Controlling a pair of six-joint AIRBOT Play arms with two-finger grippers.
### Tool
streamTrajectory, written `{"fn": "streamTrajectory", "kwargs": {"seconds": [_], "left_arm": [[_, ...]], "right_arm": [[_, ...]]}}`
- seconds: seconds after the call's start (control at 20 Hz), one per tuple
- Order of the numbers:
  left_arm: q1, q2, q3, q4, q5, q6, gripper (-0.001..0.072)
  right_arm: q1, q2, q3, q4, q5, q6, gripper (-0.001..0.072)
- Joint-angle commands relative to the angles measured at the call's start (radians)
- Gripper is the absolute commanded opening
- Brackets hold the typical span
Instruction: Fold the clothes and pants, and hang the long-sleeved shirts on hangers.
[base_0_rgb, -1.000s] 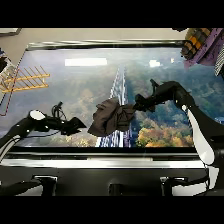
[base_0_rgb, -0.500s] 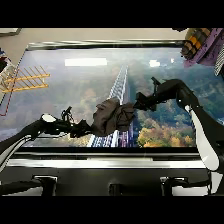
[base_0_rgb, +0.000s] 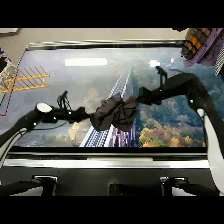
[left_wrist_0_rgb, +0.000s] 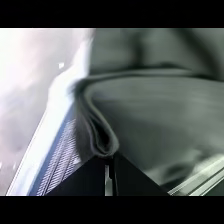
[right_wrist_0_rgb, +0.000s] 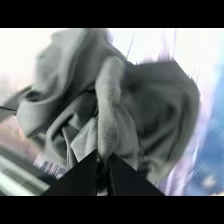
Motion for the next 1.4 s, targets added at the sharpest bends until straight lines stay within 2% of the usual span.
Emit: {"fn": "streamTrajectory", "kwargs": {"seconds": [0.0, 0.15, 0.3, 0.45, 0.6, 0.7, 0.85, 1.0, 1.15, 1.25, 1.35], "left_arm": [[0.035, 0.091, 0.204, 0.183, -0.082, -0.066, 0.0012], [0.105, 0.211, 0.453, 0.39, -0.16, -0.203, 0.0012], [0.169, 0.326, 0.685, 0.468, -0.217, -0.257, 0.0012], [0.209, 0.448, 0.829, 0.536, -0.274, -0.334, 0.0013], [0.223, 0.579, 0.85, 0.611, -0.315, -0.42, 0.0014], [0.223, 0.64, 0.85, 0.636, -0.337, -0.441, 0.0013], [0.223, 0.673, 0.85, 0.659, -0.361, -0.461, 0.0014], [0.223, 0.642, 0.816, 0.682, -0.41, -0.465, 0.0014], [0.222, 0.556, 0.709, 0.68, -0.429, -0.464, 0.0014], [0.222, 0.476, 0.601, 0.68, -0.402, -0.463, 0.0015], [0.22, 0.366, 0.465, 0.68, -0.32, -0.463, 0.0015]], "right_arm": [[0.001, 0.2, 0.015, -0.123, 0.104, -0.07, 0.0036], [0.001, 0.408, 0.064, -0.202, 0.145, -0.054, 0.0035], [0.001, 0.606, 0.129, -0.261, 0.139, -0.021, 0.0035], [0.001, 0.78, 0.196, -0.401, 0.141, 0.125, 0.0035], [0.001, 0.904, 0.26, -0.505, 0.139, 0.253, 0.0035], [0.001, 0.937, 0.299, -0.528, 0.146, 0.318, 0.0036], [0.001, 0.924, 0.321, -0.526, 0.141, 0.361, 0.0036], [0.001, 0.835, 0.321, -0.528, 0.083, 0.394, 0.0036], [0.001, 0.632, 0.32, -0.524, -0.026, 0.482, 0.0037], [0.001, 0.447, 0.32, -0.502, -0.084, 0.485, 0.0037], [0.001, 0.244, 0.32, -0.462, -0.081, 0.477, 0.0036]]}}
